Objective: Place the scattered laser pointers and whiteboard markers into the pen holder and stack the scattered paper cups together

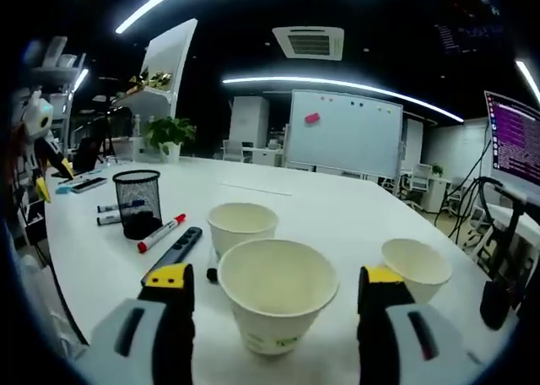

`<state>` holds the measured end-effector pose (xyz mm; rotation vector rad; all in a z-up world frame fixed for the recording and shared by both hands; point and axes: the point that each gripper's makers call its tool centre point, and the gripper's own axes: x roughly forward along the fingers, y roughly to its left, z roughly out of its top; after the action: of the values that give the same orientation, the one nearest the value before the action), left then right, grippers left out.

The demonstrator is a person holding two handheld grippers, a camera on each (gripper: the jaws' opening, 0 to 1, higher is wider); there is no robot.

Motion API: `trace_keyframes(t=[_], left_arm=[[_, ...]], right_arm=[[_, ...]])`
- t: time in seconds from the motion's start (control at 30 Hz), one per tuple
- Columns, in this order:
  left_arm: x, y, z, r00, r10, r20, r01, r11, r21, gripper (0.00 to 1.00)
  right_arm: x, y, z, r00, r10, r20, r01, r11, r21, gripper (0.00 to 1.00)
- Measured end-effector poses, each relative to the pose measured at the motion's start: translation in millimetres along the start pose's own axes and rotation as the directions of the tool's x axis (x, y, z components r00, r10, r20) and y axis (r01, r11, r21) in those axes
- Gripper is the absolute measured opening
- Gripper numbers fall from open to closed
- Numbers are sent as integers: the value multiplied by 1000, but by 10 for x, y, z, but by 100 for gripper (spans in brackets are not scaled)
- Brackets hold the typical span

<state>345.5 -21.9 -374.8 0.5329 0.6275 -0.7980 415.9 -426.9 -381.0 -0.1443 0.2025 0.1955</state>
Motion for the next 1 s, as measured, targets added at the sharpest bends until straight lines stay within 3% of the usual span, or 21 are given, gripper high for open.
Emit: trace_keyframes(t=[1.0], left_arm=[[4,-80,26,1000,2,-11,-2,1000,-4,56]], right_arm=[[100,4,-136,1000,7,-27,-6,998,58,72]])
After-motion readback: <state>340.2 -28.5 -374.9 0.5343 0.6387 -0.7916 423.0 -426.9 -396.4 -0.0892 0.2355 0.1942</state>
